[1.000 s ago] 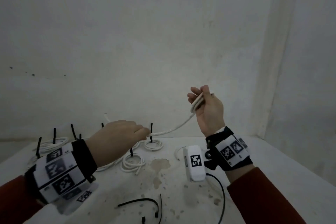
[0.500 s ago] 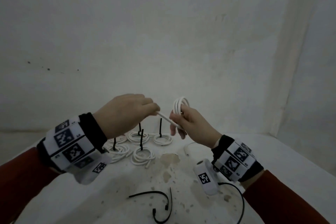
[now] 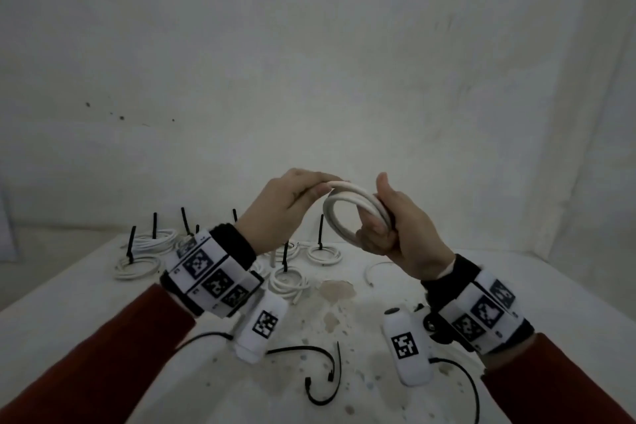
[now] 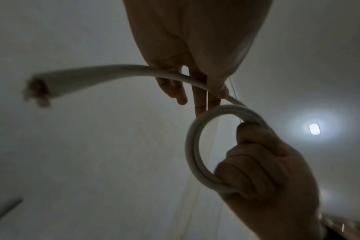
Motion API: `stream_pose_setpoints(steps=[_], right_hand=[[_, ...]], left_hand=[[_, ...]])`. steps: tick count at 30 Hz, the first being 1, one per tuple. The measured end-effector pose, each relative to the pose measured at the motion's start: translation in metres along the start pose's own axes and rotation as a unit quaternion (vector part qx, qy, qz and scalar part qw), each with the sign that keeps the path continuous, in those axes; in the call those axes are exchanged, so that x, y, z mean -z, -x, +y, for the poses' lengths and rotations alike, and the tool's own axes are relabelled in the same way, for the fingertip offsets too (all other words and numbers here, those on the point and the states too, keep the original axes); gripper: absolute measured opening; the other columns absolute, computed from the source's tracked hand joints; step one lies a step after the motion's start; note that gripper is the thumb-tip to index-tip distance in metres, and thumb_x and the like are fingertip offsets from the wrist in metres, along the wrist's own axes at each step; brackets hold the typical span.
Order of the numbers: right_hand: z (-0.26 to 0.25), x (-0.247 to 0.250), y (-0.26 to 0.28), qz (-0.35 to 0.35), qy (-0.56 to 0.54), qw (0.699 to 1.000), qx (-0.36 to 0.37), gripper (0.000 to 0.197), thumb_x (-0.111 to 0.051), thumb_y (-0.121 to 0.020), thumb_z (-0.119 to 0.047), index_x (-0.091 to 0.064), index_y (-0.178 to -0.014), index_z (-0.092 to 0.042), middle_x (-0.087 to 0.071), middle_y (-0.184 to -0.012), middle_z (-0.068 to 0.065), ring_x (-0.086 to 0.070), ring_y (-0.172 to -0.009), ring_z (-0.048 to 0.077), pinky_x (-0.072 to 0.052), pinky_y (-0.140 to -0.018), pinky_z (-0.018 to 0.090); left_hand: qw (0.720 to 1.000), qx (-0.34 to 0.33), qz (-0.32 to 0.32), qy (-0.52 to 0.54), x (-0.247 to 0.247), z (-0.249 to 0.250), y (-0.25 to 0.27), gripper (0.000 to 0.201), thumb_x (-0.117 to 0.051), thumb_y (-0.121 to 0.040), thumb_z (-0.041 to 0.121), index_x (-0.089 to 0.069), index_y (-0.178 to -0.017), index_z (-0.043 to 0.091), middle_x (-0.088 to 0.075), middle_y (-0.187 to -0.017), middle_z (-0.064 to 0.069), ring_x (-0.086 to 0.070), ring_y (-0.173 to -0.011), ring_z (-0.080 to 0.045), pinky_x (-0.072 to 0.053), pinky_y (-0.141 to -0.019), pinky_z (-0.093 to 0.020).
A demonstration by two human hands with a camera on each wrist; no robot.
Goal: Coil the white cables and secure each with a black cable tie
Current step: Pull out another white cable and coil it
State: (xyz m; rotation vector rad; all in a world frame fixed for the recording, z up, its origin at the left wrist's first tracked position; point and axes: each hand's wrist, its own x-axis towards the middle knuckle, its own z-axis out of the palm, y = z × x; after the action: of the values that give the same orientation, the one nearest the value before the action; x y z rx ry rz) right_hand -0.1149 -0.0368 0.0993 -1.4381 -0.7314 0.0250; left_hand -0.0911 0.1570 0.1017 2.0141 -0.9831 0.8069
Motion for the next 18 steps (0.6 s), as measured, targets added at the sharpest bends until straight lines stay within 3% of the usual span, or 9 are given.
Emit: stream_pose_setpoints(steps=[2, 4, 8, 10, 14, 18], right_hand=[[0.001, -0.002, -0.003, -0.003, -0.064, 0.998, 0.001, 0.064, -0.027, -0.096, -0.055, -0.036, -0.049, -0.012, -0.024, -0.033, -0.006, -0.017, -0.031, 0.009, -0.012, -0.045, 0.029], [0.003, -0.005, -0.004, 0.015, -0.104, 0.994, -0.008, 0.062, -0.028, -0.092, -0.055, -0.033, -0.047, -0.012, -0.022, -0.032, -0.006, -0.015, -0.03, 0.009, -0.008, -0.048, 0.034], [0.011, -0.009, -0.006, 0.07, -0.175, 0.982, -0.014, 0.065, -0.026, -0.095, -0.055, -0.036, -0.042, -0.018, -0.019, -0.03, -0.005, -0.013, -0.029, 0.009, -0.008, -0.046, 0.03], [0.015, -0.013, -0.007, 0.126, -0.183, 0.975, -0.013, 0.066, -0.026, -0.099, -0.05, -0.034, -0.043, -0.018, -0.018, -0.031, -0.004, -0.013, -0.029, 0.011, -0.013, -0.043, 0.026], [0.023, -0.021, -0.01, 0.242, -0.117, 0.963, -0.018, 0.059, -0.029, -0.103, -0.042, -0.034, -0.05, -0.015, -0.019, -0.037, -0.002, -0.015, -0.033, 0.015, -0.018, -0.048, 0.031], [0.015, -0.02, -0.016, 0.243, -0.056, 0.968, -0.033, 0.047, -0.029, -0.104, -0.035, -0.036, -0.062, -0.014, -0.021, -0.039, -0.004, -0.015, -0.035, 0.014, -0.019, -0.043, 0.026]], left_hand=[[0.993, 0.024, 0.02, 0.114, -0.013, 0.004, 0.003, 0.024, -0.04, -0.099, 0.022, -0.062, -0.103, 0.03, -0.067, -0.094, 0.017, -0.059, -0.093, -0.002, -0.044, -0.086, -0.02], [0.973, 0.055, 0.037, 0.223, -0.023, 0.009, 0.005, 0.029, -0.035, -0.101, 0.017, -0.063, -0.097, 0.022, -0.067, -0.081, 0.011, -0.06, -0.082, -0.007, -0.045, -0.077, -0.02], [0.899, 0.181, 0.059, 0.394, -0.036, 0.02, 0.008, 0.039, -0.033, -0.097, 0.034, -0.059, -0.082, 0.009, -0.042, -0.055, 0.003, -0.048, -0.053, -0.013, -0.049, -0.065, -0.026], [0.889, 0.197, 0.062, 0.408, -0.038, 0.022, 0.008, 0.04, -0.03, -0.1, 0.031, -0.054, -0.079, 0.008, -0.033, -0.052, 0.007, -0.036, -0.047, -0.01, -0.047, -0.06, -0.025], [0.912, 0.197, 0.059, 0.353, -0.04, 0.021, 0.008, 0.038, -0.027, -0.103, 0.028, -0.048, -0.077, 0.009, -0.03, -0.052, 0.011, -0.03, -0.046, -0.008, -0.041, -0.055, -0.024], [0.891, 0.221, 0.019, 0.397, -0.036, 0.022, 0.013, 0.039, -0.029, -0.098, 0.039, -0.043, -0.076, 0.009, -0.028, -0.051, 0.008, -0.033, -0.046, -0.01, -0.047, -0.061, -0.028]])
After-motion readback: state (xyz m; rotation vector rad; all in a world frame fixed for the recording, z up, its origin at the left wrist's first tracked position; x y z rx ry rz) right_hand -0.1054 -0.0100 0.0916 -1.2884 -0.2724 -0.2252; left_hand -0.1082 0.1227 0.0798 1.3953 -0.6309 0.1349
